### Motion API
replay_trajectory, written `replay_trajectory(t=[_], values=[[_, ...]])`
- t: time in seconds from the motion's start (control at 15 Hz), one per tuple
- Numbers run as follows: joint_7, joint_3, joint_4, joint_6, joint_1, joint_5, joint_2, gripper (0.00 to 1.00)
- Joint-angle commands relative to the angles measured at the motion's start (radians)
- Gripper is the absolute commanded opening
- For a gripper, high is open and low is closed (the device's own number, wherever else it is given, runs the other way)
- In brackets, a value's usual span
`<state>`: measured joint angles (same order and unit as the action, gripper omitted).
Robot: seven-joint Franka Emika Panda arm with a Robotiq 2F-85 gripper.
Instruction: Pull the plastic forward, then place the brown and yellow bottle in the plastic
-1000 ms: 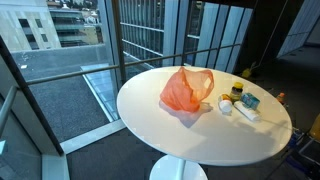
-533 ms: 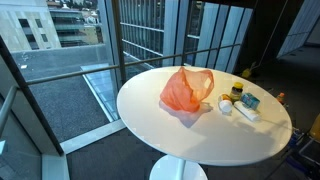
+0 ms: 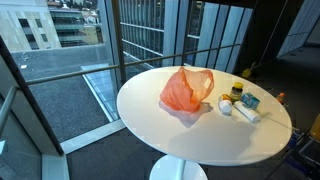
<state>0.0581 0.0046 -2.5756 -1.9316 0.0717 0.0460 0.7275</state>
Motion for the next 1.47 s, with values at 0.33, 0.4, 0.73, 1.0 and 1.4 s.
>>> replay_trajectory(t=[0.33, 0.4, 0.73, 1.0, 1.4], values=[[-0.040, 0.039, 0.192, -0.156, -0.020, -0.040, -0.313, 1.00], [-0.050, 0.045, 0.208, -0.173, -0.021, -0.043, -0.346, 1.00], [-0.042, 0.046, 0.208, -0.226, -0.011, -0.026, -0.396, 1.00], [-0.043, 0.047, 0.214, -0.229, -0.010, -0.027, -0.416, 1.00], [-0.080, 0.054, 0.221, -0.374, -0.024, -0.055, -0.484, 1.00]])
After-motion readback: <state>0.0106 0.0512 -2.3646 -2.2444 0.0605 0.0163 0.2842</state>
